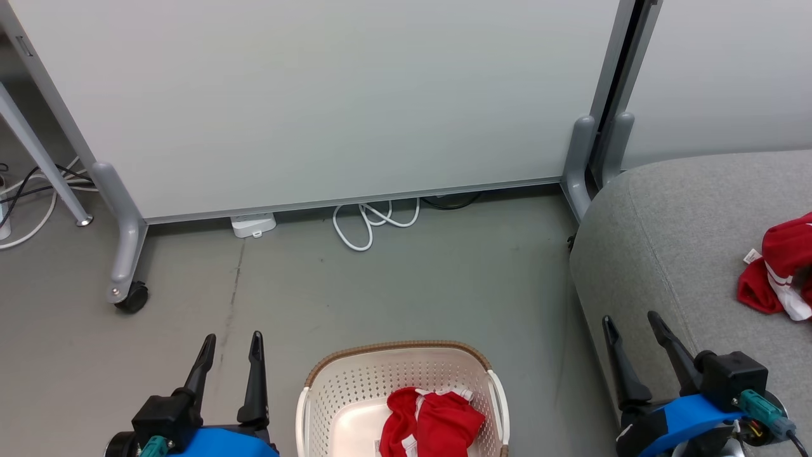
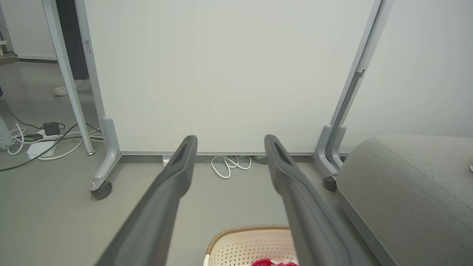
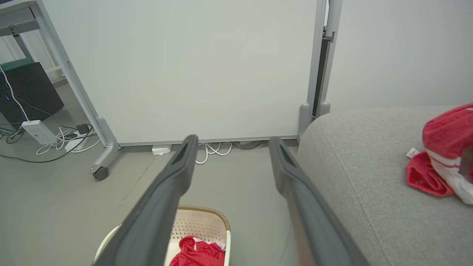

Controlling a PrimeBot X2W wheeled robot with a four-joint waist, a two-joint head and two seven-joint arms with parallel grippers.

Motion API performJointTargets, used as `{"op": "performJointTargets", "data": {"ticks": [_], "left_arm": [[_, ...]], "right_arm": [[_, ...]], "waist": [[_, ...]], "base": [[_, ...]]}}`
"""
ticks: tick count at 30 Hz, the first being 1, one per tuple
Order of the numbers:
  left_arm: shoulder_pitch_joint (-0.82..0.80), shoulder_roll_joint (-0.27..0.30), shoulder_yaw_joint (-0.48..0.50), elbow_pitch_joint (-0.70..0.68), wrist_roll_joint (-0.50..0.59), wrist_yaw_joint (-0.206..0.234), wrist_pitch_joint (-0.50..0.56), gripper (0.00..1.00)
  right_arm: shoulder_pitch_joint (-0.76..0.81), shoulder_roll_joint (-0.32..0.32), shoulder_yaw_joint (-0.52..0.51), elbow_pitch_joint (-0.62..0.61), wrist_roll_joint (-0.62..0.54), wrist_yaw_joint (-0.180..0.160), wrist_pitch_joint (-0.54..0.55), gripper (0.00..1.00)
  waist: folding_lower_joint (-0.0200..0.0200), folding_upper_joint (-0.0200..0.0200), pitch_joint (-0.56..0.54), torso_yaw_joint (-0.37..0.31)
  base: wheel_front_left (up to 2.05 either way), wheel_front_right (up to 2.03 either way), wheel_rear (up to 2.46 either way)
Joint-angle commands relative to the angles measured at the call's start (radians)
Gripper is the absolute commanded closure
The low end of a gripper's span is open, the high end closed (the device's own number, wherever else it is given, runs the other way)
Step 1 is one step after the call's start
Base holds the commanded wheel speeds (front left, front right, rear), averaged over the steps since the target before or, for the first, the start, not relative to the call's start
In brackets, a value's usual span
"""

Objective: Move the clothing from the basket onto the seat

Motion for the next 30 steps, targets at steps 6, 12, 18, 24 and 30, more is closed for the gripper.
{"op": "performJointTargets", "data": {"ticks": [6,12,18,24,30], "left_arm": [[-0.014,-0.002,-0.002,0.005,-0.003,-0.002,-0.003,0.0],[-0.019,-0.001,-0.007,0.011,-0.004,-0.002,-0.003,0.0],[-0.027,0.004,-0.019,0.016,-0.009,-0.002,-0.003,0.0],[-0.043,0.004,-0.033,0.011,-0.009,-0.002,-0.003,0.0],[-0.081,0.006,-0.046,0.013,-0.001,-0.002,-0.003,0.0]], "right_arm": [[0.011,-0.002,0.004,-0.006,-0.003,0.0,0.007,0.0],[0.011,0.0,0.009,-0.013,-0.003,0.0,0.01,0.0],[-0.002,0.003,0.025,-0.024,0.006,0.0,0.014,0.0],[-0.018,0.003,0.034,-0.032,0.007,0.0,0.018,0.0],[-0.054,0.003,0.048,-0.045,0.005,0.0,0.012,0.0]], "waist": [[0.0,0.0,0.006,-0.009],[0.0,0.0,0.013,-0.014],[0.0,0.0,0.033,-0.033],[0.0,0.0,0.078,-0.061],[0.0,0.0,0.167,-0.112]], "base": [[0.0,0.0,0.0],[0.0,0.0,0.0],[0.0,0.0,0.0],[0.0,0.0,0.0],[0.0,0.0,0.0]]}}
